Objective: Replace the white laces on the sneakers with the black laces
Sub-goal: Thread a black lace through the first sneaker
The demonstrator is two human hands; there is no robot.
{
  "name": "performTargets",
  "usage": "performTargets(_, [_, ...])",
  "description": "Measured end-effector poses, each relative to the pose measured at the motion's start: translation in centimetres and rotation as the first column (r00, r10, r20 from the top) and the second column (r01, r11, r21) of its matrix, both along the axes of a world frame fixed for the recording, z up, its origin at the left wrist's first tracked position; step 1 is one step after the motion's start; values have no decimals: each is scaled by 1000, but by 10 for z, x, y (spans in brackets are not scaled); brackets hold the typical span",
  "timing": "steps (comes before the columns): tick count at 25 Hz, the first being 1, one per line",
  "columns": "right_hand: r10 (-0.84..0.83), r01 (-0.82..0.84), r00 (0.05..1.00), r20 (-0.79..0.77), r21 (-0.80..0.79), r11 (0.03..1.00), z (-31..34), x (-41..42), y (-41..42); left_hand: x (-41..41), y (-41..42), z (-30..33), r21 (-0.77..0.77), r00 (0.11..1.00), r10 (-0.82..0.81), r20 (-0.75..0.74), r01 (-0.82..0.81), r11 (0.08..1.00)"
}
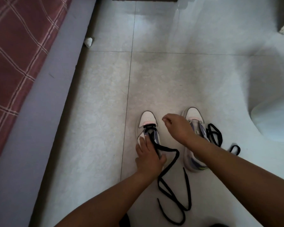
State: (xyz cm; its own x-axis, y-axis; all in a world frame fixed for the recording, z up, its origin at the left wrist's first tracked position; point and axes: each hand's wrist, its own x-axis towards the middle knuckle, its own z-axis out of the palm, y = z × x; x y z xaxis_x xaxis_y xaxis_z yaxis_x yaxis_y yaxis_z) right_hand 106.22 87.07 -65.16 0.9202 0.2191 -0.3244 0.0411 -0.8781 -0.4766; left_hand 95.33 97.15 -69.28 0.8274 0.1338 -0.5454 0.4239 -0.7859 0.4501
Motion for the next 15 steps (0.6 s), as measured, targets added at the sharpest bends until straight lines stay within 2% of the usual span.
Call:
performTargets(3, [192,-189,980,-50,64,980,-22,6,3,-2,3,-6,9,1000,-21,20,21,1000])
performTargets(7, [409,-408,913,-8,-68,910,-33,7,5,-3,5,-10,11,999,-41,31,41,999])
performTargets(10, [530,-516,848,-12,-250,819,-29,20,5,-3,5,-11,18,998,-57,27,56,998])
performTargets(13, [597,-572,802,-12,-301,763,-27,24,11,-3,8,-12,-1,997,-71,34,71,997])
performTargets(15, [565,-551,825,-31,-267,790,-29,22,12,-5,10,-14,-3,994,-102,33,102,995])
